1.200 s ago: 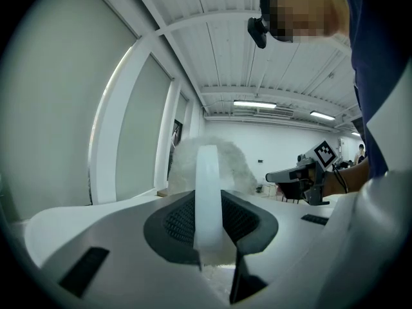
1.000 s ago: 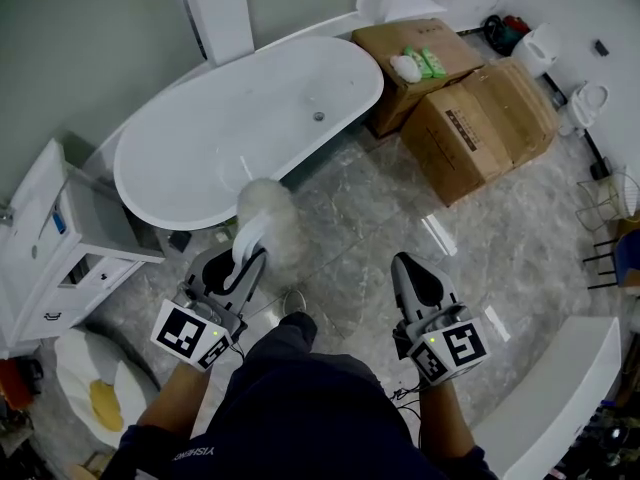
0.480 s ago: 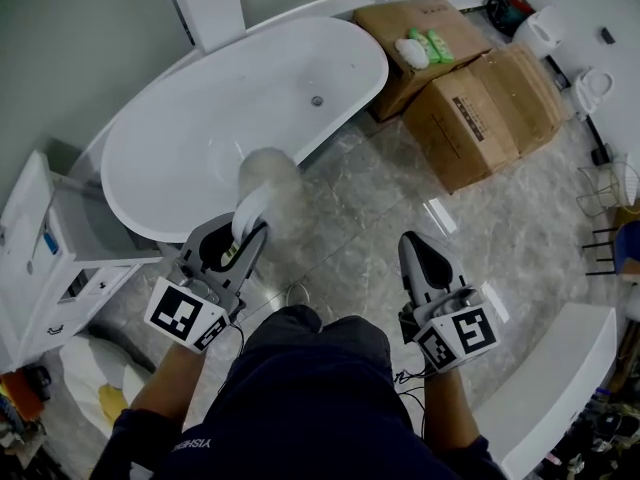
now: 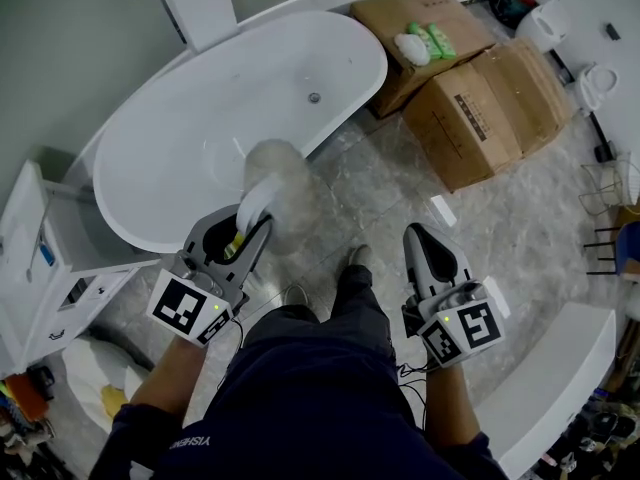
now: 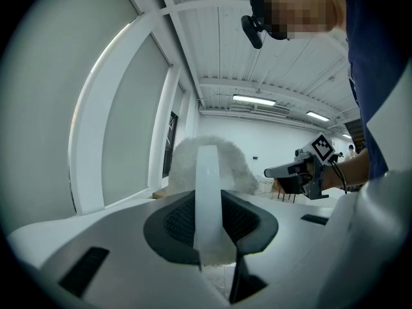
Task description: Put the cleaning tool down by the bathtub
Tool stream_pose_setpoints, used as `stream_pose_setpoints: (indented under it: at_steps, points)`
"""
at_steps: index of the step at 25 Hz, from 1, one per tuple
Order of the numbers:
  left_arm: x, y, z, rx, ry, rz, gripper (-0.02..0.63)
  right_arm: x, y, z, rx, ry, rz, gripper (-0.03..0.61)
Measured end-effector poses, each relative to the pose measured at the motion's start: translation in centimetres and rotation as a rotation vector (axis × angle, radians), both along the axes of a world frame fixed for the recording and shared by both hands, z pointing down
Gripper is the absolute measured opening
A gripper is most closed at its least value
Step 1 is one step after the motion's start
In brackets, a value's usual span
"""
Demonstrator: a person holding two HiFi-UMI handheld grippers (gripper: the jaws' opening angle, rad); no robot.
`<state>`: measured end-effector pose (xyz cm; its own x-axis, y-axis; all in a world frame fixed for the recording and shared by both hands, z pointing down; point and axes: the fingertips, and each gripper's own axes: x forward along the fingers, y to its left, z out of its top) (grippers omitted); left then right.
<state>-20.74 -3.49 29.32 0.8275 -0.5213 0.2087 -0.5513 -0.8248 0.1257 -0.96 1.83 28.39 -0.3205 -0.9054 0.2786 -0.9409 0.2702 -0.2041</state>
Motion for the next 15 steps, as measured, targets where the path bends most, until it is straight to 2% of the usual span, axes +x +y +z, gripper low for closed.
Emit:
stream_pose_setpoints:
  at_steps: [8, 15]
  points:
    - [5.5, -4.7, 0.6, -0.009, -0.025, -0.063, 0.104, 5.8, -6.1, 0.8, 0.007, -0.023, -0.050, 0.005]
    - [12.9, -9.3, 1.7, -0.039, -0.063, -0.127, 0.104, 13.0, -12.2, 1.5, -0.003, -0.047, -0.124, 0.005]
